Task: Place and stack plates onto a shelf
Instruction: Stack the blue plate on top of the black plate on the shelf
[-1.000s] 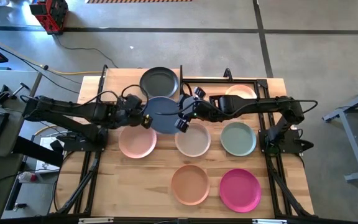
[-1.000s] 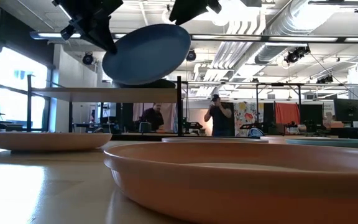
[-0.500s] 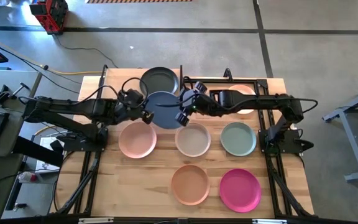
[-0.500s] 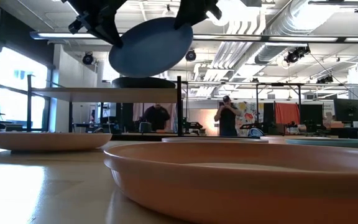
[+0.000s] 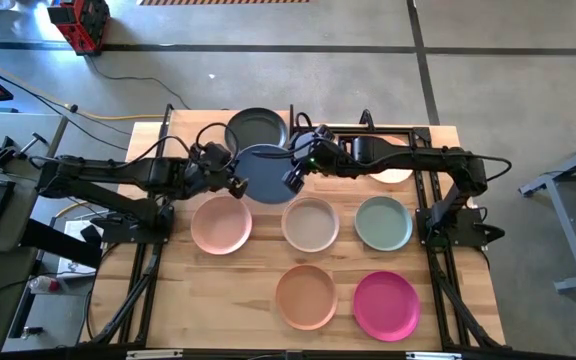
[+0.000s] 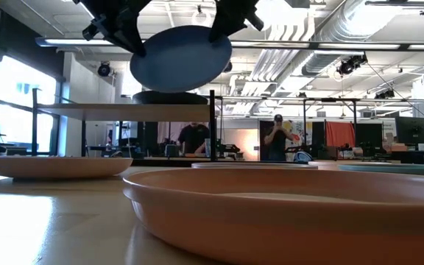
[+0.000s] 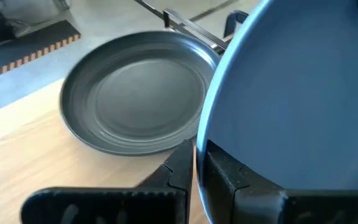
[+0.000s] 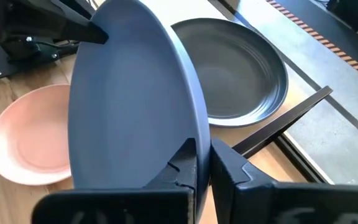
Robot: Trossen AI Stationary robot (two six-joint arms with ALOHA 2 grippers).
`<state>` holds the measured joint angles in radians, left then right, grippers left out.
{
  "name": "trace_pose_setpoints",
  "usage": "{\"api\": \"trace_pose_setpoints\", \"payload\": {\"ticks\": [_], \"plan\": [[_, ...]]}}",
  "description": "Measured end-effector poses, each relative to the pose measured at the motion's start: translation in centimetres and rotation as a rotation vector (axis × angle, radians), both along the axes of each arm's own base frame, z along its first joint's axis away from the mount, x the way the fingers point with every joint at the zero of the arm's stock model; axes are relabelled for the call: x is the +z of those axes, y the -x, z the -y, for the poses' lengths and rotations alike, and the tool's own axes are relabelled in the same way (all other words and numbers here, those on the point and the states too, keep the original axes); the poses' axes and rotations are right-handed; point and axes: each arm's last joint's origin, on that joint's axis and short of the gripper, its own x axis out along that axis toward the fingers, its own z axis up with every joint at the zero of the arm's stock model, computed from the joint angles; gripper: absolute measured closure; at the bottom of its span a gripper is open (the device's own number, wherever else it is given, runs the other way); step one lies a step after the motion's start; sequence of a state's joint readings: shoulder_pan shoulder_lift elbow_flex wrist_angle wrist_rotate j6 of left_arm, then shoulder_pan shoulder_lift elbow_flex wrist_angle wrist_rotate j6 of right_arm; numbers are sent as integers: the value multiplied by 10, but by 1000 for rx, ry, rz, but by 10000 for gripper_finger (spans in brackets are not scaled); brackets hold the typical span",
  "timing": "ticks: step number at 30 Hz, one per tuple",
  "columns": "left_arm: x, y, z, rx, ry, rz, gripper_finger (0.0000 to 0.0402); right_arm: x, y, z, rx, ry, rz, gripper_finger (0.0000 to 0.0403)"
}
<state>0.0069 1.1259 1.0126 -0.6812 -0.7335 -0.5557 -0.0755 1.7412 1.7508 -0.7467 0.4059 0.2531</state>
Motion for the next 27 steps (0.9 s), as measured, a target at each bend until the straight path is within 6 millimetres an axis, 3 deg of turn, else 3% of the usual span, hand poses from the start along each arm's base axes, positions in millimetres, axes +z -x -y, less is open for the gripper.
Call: {"api": "trace_pose_setpoints", "payload": {"ticks": [9,15,27], "plan": [[3,-6,-15,-107,136,71,340,-1,1,9,17,-25,-9,403],[10,-9,-24,-143,139,140,306,-1,1,10,25,-13,-20,402],[39,25,-29,-129,71,271,295,-2,5,28,38,-13,-48,402]]}}
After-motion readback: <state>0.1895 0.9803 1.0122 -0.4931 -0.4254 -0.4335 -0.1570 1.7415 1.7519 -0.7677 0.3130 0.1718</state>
